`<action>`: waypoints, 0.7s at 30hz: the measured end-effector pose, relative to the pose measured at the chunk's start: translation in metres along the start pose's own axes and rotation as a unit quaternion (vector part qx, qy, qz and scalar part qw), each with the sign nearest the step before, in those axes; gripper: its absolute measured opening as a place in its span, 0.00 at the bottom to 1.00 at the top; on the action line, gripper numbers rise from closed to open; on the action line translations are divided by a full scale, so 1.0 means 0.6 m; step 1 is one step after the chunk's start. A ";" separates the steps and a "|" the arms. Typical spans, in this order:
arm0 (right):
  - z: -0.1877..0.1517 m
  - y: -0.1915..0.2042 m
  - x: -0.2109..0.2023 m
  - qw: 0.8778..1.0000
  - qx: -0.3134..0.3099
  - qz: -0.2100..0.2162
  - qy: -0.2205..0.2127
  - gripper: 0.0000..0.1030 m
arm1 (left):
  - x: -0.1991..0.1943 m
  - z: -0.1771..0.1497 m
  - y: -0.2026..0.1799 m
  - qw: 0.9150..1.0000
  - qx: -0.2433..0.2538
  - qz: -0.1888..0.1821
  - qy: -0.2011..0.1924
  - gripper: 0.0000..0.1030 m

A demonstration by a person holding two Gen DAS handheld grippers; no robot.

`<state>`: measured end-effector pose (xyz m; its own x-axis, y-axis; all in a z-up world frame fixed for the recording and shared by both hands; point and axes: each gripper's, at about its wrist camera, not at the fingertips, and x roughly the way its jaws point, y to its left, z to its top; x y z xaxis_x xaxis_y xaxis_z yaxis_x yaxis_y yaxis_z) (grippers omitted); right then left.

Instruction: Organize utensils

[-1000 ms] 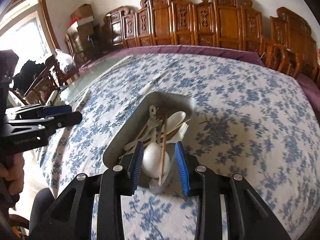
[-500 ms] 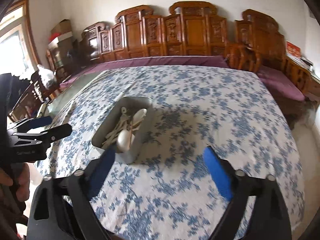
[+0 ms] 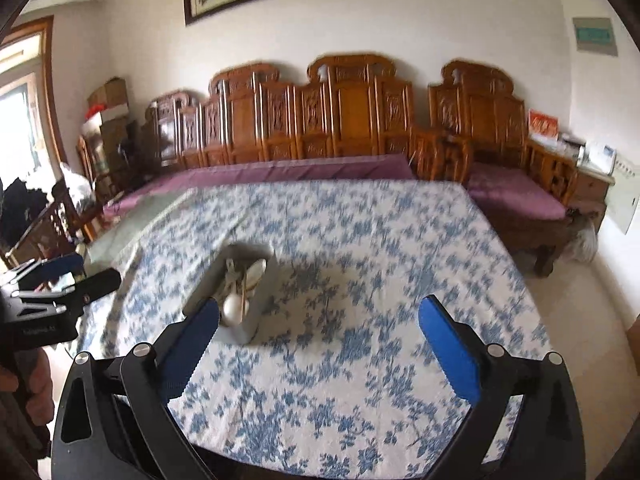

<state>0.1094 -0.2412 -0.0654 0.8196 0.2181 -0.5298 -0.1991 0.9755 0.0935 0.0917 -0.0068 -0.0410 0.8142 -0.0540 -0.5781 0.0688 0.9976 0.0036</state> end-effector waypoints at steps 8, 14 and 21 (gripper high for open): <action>0.038 0.009 -0.095 0.996 -0.011 -0.005 -0.083 0.98 | -0.085 0.021 -0.004 0.998 -0.011 0.017 -0.056 0.93; 0.045 0.016 -0.133 0.994 -0.013 -0.002 -0.110 0.98 | -0.112 0.020 -0.005 0.997 -0.013 0.019 -0.068 0.93; 0.046 0.020 -0.150 0.993 -0.011 -0.006 -0.118 0.98 | -0.119 0.017 -0.007 0.997 -0.007 0.015 -0.074 0.93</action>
<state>0.0480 -0.2482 0.0064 0.9245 0.2100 -0.3181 -0.1982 0.9777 0.0694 0.0390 -0.0078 0.0084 0.8921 -0.0288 -0.4509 0.0358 0.9993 0.0069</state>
